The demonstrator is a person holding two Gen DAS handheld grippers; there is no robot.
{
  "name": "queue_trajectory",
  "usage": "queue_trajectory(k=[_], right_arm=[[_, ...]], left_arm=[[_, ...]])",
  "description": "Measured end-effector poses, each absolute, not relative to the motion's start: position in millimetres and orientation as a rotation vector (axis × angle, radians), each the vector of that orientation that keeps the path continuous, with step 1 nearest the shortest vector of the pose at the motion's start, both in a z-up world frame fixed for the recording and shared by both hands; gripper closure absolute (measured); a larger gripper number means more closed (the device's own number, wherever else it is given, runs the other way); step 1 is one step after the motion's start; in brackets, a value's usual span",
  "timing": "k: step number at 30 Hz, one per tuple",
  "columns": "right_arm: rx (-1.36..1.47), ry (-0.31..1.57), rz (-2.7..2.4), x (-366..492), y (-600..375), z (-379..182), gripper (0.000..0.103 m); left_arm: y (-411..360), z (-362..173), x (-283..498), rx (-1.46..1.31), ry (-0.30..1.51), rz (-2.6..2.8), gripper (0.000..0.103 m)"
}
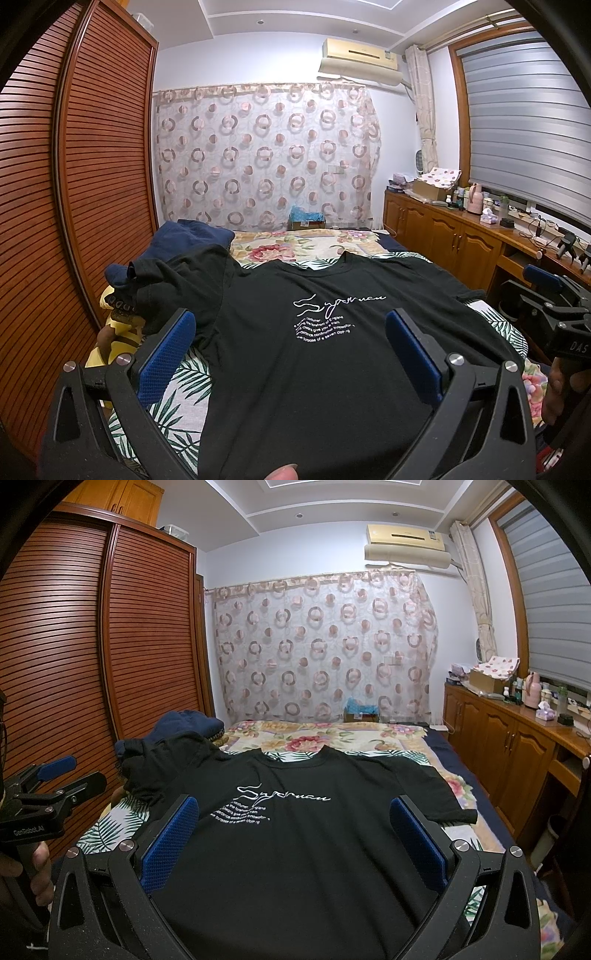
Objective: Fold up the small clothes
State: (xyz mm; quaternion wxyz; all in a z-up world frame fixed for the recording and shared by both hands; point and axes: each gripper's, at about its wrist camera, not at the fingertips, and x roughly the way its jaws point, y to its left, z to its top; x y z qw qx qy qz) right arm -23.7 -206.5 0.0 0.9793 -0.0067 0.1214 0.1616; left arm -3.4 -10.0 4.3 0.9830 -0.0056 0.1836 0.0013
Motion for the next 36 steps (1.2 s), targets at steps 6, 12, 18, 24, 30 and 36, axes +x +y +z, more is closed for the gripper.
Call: queue_trajectory(k=[6, 12, 18, 24, 30, 36], right_arm=[[-0.012, 0.247, 0.326, -24, -206, 0, 0.0], [-0.011, 0.249, 0.332, -22, -205, -1, 0.0], [-0.006, 0.262, 0.346, -17, -204, -2, 0.0], [-0.006, 0.294, 0.374, -1, -201, -8, 0.0], [-0.015, 0.32, 0.38, 9, -197, -8, 0.0], [-0.042, 0.339, 0.395, 25, -189, -13, 0.0]], left_arm=[[-10, 4, -3, -0.011, 0.369, 0.003, 0.0], [-10, 4, -3, -0.011, 0.369, 0.003, 0.0], [-21, 12, -10, -0.012, 0.384, 0.002, 0.0], [-10, 4, -8, -0.028, 0.398, 0.03, 0.0], [18, -13, 0, -0.049, 0.421, 0.066, 0.0], [44, -29, 3, -0.052, 0.45, 0.076, 0.0]])
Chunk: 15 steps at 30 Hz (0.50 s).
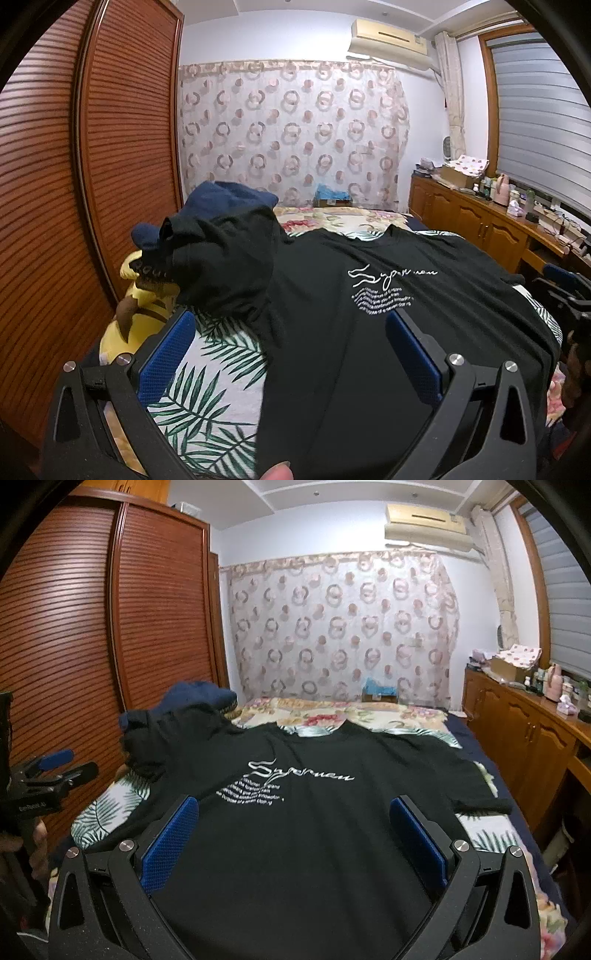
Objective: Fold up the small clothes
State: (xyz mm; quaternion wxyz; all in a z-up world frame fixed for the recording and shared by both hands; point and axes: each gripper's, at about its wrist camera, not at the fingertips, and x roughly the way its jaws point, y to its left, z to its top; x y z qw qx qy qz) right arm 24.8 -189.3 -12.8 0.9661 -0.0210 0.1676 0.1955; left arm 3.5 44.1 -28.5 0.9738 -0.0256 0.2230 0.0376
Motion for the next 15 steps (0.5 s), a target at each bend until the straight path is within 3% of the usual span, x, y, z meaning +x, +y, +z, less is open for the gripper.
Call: queue_trajectory(k=[15], right_arm=[[-0.101, 0.442, 0.496, 92, -171, -27, 0.0]], left_arm=[[113, -58, 37, -0.077, 0.549, 0.074, 0.0]])
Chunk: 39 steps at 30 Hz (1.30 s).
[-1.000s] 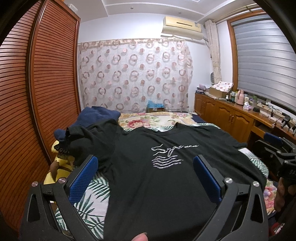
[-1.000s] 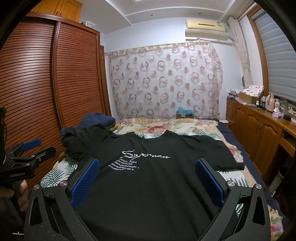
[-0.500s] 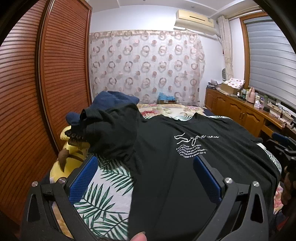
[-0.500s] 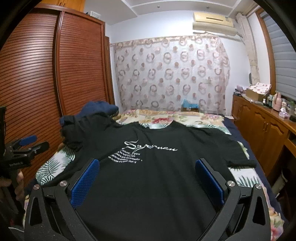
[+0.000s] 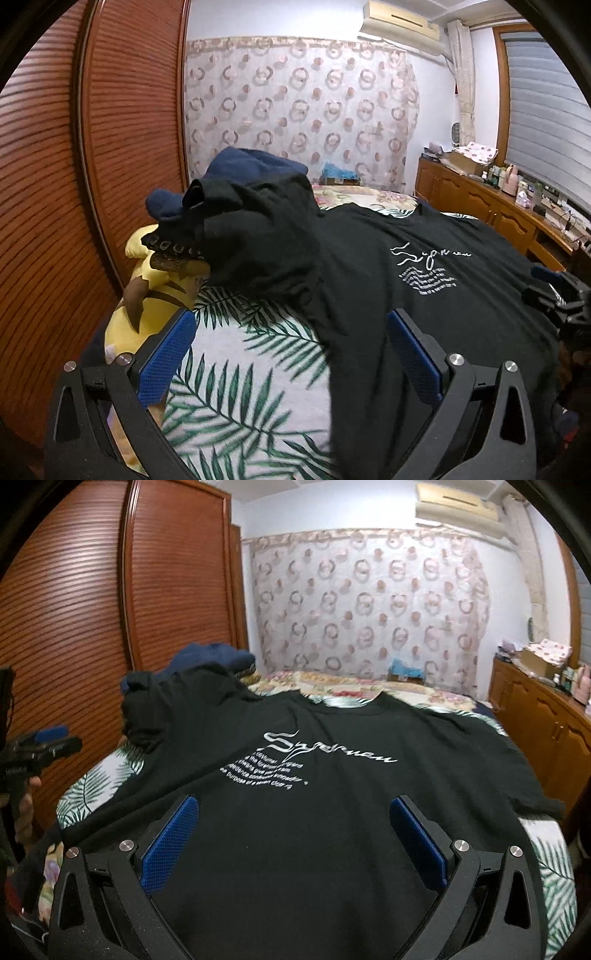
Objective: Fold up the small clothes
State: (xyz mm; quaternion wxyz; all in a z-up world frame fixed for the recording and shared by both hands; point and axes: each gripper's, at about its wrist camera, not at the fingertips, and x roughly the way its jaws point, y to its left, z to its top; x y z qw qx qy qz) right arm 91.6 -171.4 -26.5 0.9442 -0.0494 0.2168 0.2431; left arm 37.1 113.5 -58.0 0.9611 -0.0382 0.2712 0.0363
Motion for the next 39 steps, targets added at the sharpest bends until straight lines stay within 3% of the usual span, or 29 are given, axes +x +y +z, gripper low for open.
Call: queue_trajectory(k=[6, 15, 25, 29, 32, 39], right_arm=[[-0.09, 0.492, 0.553, 113, -173, -19, 0.001], [-0.088, 0.545, 0.606, 142, -177, -17, 0.002], [-0.126, 0.576, 0.582, 146, -159, -20, 0.002], [-0.122, 0.577, 0.577, 144, -159, -20, 0.002], [-0.12, 0.581, 0.576, 144, -158, -21, 0.002], [-0.121, 0.576, 0.572, 144, -159, -22, 0.002]], left_arm=[[146, -54, 65, -0.124, 0.578, 0.064, 0.01], [188, -54, 118, -0.239, 0.649, 0.028, 0.045], [209, -65, 143, -0.265, 0.682, 0.013, 0.05], [206, -59, 139, -0.226, 0.66, 0.021, 0.078], [197, -52, 136, -0.174, 0.639, 0.031, 0.092], [166, -21, 124, -0.066, 0.557, -0.007, 0.096]])
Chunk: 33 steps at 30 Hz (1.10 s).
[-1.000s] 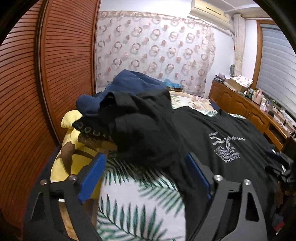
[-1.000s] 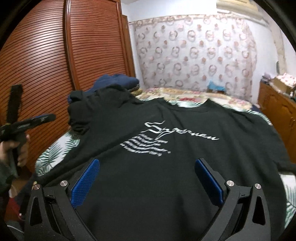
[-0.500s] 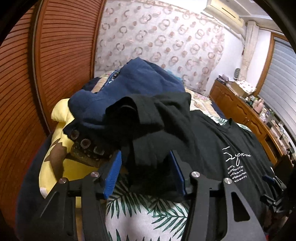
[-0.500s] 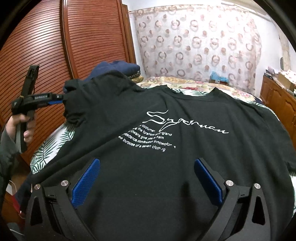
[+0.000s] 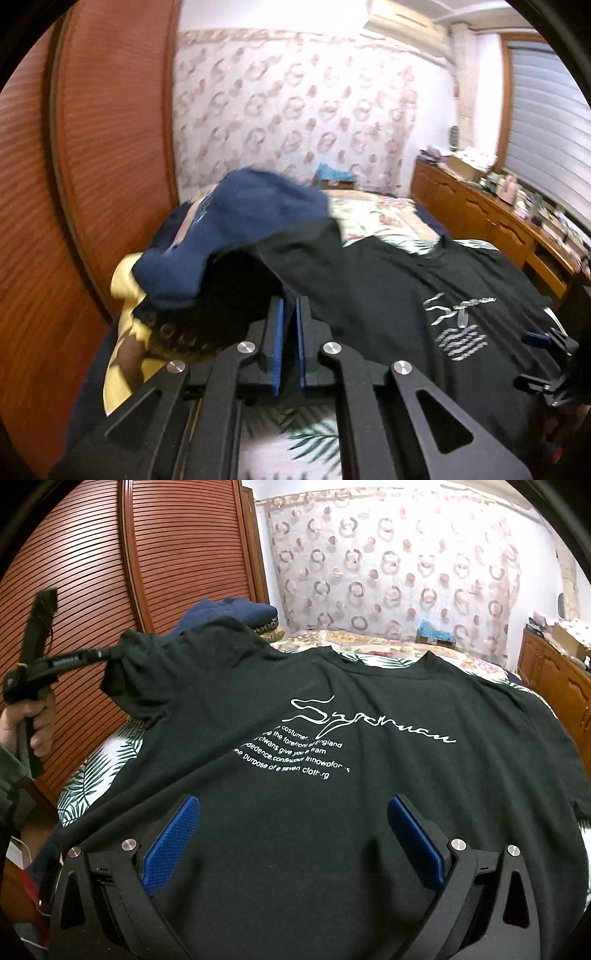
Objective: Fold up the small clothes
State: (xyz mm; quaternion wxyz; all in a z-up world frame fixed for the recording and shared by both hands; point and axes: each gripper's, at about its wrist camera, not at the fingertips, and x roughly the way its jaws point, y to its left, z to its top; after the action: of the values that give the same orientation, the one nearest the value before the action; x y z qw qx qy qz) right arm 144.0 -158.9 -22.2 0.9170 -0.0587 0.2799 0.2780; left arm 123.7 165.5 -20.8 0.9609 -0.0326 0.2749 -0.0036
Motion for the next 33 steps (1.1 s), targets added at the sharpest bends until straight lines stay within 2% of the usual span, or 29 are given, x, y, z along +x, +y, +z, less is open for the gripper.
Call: queue_trajectory(k=[7, 14, 21, 23, 27, 29, 33], right_arm=[[-0.118, 0.576, 0.569, 144, -161, -23, 0.002], [-0.103, 0.579, 0.57, 144, -164, -23, 0.002], [-0.092, 0.579, 0.576, 144, -165, -24, 0.002], [-0.09, 0.58, 0.576, 144, -165, -25, 0.002], [-0.088, 0.583, 0.575, 144, -165, -25, 0.002], [-0.089, 0.585, 0.576, 144, -165, -25, 0.002], [-0.087, 0.59, 0.577, 146, -166, -24, 0.002]], left_arm=[[99, 1, 145, 0.013, 0.558, -0.152, 0.096], [37, -18, 166, 0.113, 0.647, -0.238, 0.095], [49, -20, 138, 0.093, 0.644, -0.244, 0.07], [54, -25, 134, 0.088, 0.647, -0.228, 0.055], [73, -46, 127, 0.071, 0.691, -0.18, 0.049], [82, -62, 128, 0.057, 0.73, -0.164, 0.037], [101, -92, 128, 0.065, 0.798, -0.109, 0.035]])
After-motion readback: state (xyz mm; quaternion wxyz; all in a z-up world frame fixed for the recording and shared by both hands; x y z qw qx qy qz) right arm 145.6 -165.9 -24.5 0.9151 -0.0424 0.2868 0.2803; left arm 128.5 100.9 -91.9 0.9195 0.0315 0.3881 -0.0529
